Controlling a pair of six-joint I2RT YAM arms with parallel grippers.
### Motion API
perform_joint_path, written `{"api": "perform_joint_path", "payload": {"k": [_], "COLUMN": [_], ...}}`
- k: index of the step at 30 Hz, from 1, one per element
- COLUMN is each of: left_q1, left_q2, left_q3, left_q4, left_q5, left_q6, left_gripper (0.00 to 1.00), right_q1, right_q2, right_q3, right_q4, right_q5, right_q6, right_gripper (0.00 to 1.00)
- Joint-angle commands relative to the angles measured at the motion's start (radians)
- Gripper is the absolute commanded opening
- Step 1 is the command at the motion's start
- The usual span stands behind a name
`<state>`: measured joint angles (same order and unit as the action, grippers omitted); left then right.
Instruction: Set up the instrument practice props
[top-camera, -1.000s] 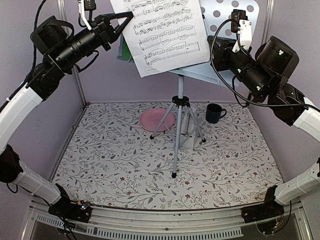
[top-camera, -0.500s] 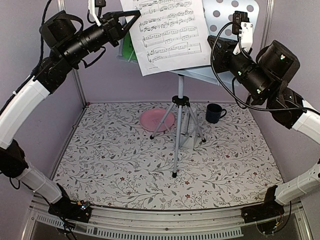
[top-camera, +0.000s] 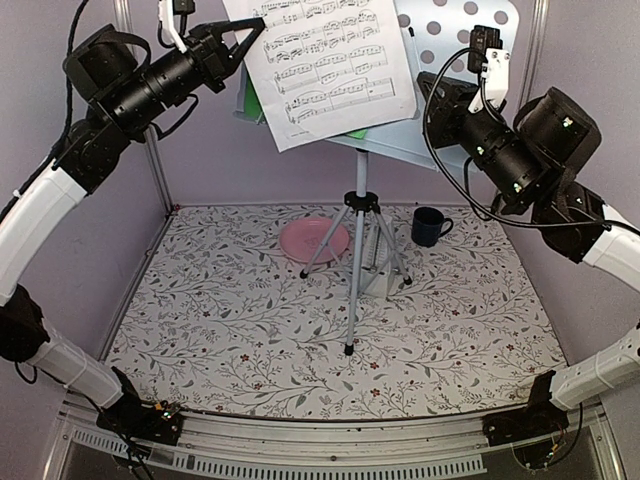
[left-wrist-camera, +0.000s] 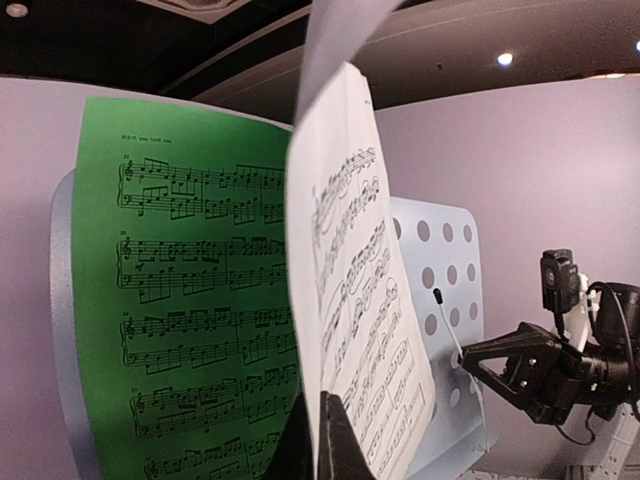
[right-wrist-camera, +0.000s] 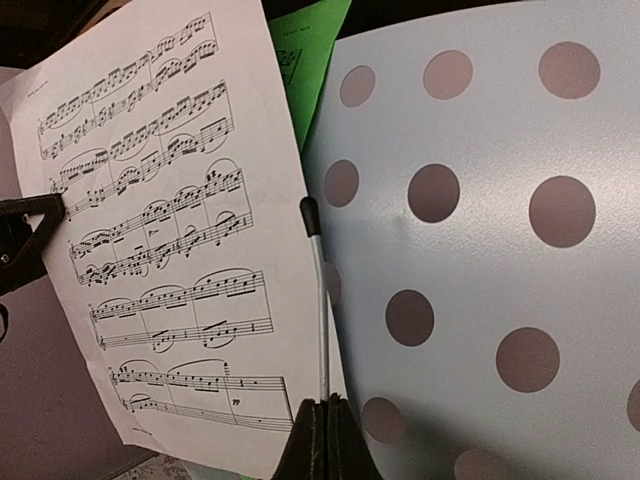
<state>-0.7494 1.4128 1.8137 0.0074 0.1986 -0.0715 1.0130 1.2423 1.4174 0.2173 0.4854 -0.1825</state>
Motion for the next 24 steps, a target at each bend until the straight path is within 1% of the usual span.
{"api": "perform_joint_path", "payload": {"k": [1, 9, 15, 20, 24], "left_q1": [0.012, 0.006, -0.024, -0.042, -0.07], "left_q2": [0.04, 0.106, 0.191, 0.307, 0.406], "left_q3": [0.054, 0.137, 0.239, 0.39, 0.534], "left_q4": [0.0, -0.008, -0.037, -0.079, -0.166], "left_q5": [0.019, 0.091, 0.16, 0.227, 0.263], "left_q6": [0.002, 0.012, 0.069, 0.114, 0.186], "left_gripper": [0.0, 0.0, 0.0, 0.0, 0.0], "right_q1": [-0.011, -0.01, -0.011, -0.01, -0.011], "right_q2": [-0.03, -0.022, -0.009, -0.011, -0.022], "right_q3": [-0.018, -0.026, -0.025, -0.024, -0.033], "right_q4": [0.038, 0.049, 0.054, 0.053, 0.045], "right_q5": [-0.016, -0.069, -0.102, -0.114, -0.126], "right_q6": [-0.026, -0.057, -0.069, -0.07, -0.074], "right_gripper": [0.0, 0.0, 0.0, 0.0, 0.0]}}
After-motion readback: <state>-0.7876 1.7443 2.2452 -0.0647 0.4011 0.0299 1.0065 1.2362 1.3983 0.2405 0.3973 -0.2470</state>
